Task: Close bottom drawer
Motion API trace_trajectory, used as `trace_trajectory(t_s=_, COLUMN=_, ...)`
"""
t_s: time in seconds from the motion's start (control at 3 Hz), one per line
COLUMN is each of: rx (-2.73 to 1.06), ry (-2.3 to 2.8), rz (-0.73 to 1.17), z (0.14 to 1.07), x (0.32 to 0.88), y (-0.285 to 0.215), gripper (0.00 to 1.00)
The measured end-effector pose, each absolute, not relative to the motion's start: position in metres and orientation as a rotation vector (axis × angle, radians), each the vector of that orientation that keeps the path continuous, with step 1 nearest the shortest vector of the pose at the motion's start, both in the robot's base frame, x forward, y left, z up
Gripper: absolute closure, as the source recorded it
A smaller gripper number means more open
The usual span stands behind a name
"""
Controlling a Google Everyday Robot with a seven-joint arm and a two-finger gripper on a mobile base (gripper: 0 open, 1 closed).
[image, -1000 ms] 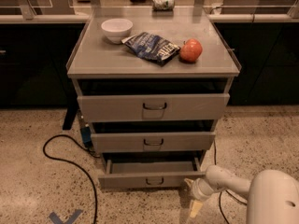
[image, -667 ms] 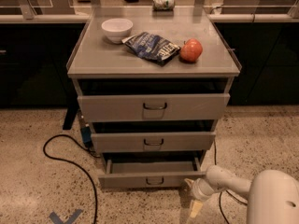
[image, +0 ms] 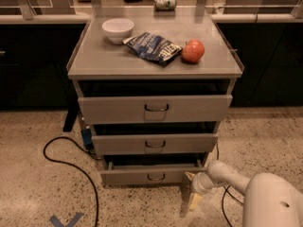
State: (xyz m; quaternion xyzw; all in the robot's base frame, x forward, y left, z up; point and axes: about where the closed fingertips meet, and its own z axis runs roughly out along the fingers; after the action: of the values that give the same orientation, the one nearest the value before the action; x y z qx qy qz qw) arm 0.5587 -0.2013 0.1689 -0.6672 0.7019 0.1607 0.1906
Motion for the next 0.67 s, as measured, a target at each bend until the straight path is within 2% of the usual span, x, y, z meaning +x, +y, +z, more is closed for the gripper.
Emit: trace_trajectory(t_s=0.67, rx=-1.753, ry=1.910, rz=0.396, z=0.194, x=0.645, y=-0.195, gripper=0.00)
